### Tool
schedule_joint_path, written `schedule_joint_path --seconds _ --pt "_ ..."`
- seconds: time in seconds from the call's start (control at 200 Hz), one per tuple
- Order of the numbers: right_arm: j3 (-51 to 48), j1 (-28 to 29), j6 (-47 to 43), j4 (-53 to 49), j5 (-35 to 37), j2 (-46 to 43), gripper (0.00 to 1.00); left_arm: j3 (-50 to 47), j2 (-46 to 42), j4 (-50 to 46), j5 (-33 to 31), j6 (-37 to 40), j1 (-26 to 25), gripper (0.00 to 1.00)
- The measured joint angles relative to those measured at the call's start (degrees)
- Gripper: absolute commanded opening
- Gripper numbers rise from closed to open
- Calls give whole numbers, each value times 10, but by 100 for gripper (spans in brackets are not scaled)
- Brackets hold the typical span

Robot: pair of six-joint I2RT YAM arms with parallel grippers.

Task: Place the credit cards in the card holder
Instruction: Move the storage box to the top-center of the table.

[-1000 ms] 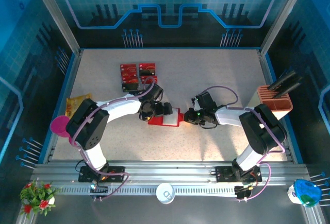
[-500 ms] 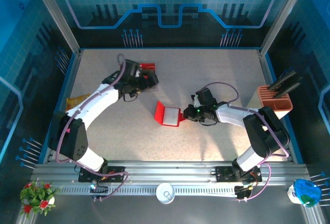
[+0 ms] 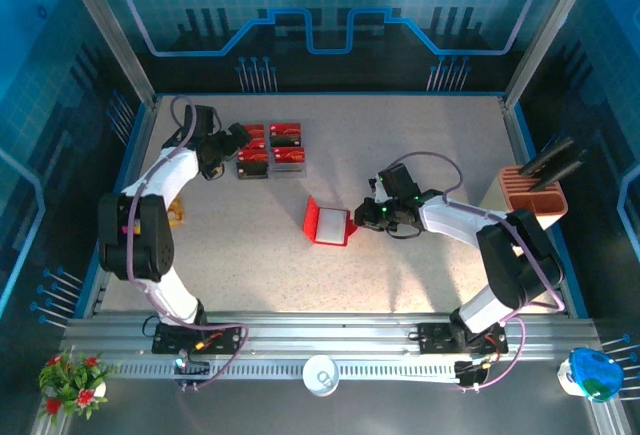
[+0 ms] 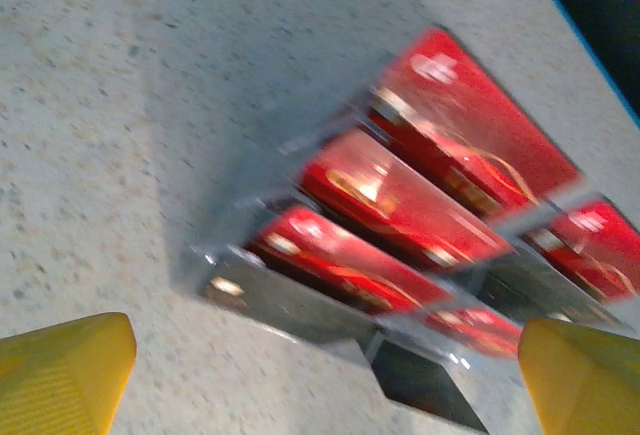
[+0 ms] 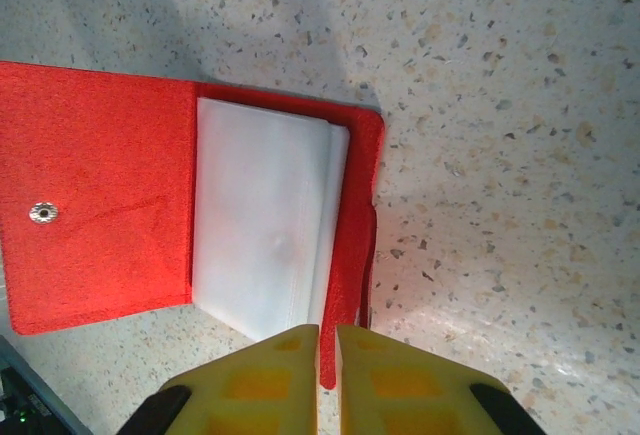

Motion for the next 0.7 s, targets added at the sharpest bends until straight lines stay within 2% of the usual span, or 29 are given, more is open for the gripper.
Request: schedule_joint_path --seconds 0.175,0.425,0.695 --pt "15 2 -8 -33 1 -5 14 26 76 40 17 16 15 99" --pt "33 4 -17 -74 5 -15 13 30 125 132 80 21 14 99" --pt "39 4 -23 -87 9 -19 13 30 138 185 114 8 -23 99"
